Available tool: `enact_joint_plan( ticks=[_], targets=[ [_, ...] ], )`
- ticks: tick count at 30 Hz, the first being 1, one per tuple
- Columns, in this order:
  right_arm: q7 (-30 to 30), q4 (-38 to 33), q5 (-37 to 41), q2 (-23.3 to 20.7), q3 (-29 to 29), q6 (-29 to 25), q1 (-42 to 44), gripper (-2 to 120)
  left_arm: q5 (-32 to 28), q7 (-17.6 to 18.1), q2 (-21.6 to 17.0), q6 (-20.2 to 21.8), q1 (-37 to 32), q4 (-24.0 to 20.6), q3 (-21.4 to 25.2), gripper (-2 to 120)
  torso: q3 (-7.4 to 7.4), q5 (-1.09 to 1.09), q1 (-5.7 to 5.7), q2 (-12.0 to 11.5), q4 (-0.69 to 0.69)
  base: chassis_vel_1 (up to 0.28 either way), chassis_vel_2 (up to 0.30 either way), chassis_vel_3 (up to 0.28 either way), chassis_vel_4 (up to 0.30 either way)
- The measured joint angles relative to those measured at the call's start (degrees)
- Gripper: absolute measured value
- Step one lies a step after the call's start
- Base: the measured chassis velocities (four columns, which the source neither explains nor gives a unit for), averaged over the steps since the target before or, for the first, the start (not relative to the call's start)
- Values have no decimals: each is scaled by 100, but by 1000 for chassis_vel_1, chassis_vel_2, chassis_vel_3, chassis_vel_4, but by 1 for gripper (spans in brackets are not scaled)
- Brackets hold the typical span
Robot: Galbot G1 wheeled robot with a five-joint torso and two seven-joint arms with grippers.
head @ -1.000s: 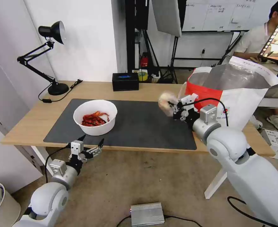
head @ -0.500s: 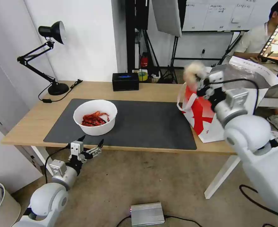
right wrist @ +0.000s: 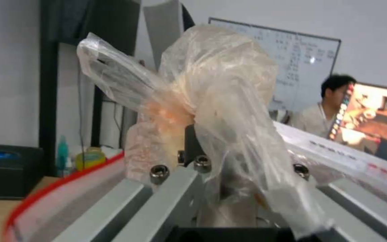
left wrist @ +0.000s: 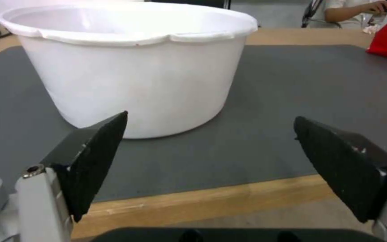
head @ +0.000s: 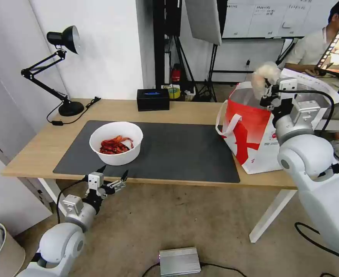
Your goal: Pick up the trash from the table and place it into the takeout bag.
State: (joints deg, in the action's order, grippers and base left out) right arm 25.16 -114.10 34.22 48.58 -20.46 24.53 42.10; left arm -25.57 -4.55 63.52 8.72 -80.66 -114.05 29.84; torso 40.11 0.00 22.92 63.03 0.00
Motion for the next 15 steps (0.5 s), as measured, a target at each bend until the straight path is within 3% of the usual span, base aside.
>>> enact_joint_plan(
  ticks=[15],
  targets=[
    [445,111,1196,-38,-75,351,-11,0,-5,1,0,-5,15,29,-28,100,0,1,0,0,0,0,0,0,0]
  ],
)
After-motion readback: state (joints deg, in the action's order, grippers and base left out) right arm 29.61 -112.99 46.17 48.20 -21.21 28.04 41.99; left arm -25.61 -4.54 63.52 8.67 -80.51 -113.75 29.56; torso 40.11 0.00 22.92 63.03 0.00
